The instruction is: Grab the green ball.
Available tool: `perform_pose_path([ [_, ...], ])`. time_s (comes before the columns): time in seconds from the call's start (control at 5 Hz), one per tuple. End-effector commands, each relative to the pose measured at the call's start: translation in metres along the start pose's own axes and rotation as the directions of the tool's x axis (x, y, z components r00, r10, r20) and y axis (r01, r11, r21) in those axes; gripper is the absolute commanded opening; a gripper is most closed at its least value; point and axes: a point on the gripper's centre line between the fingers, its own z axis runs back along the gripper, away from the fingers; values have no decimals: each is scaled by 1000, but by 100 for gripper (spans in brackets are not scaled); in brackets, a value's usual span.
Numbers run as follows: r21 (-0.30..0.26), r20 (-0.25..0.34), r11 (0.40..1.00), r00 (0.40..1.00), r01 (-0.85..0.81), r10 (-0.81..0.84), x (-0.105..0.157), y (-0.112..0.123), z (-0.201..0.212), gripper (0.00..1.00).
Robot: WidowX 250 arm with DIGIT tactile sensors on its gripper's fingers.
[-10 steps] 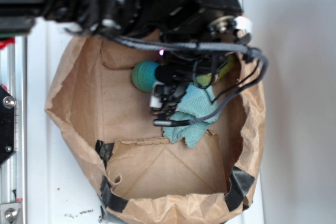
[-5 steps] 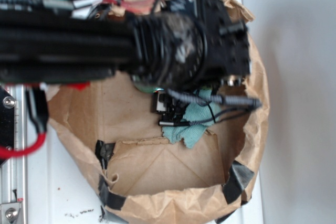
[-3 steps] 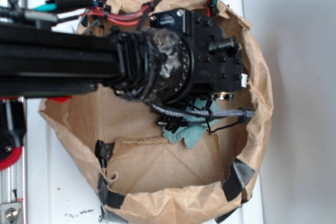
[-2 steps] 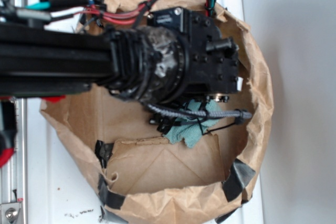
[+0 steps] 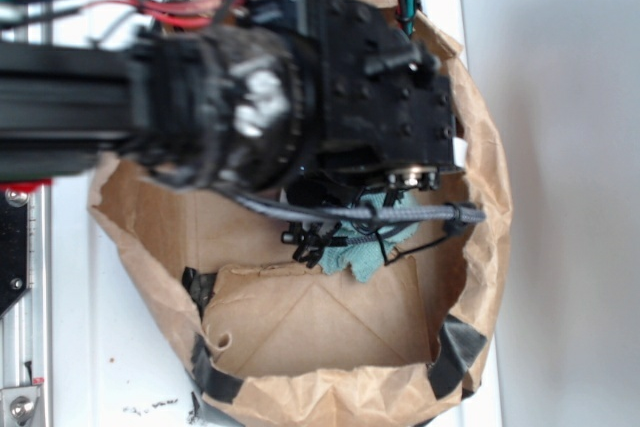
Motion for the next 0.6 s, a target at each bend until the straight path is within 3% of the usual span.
perform_pose_path([
  [0.0,-31,161,999,986,-27,32,1,12,64,0],
  [0.4,-57,231,998,972,-29,41,-7,0,104,0],
])
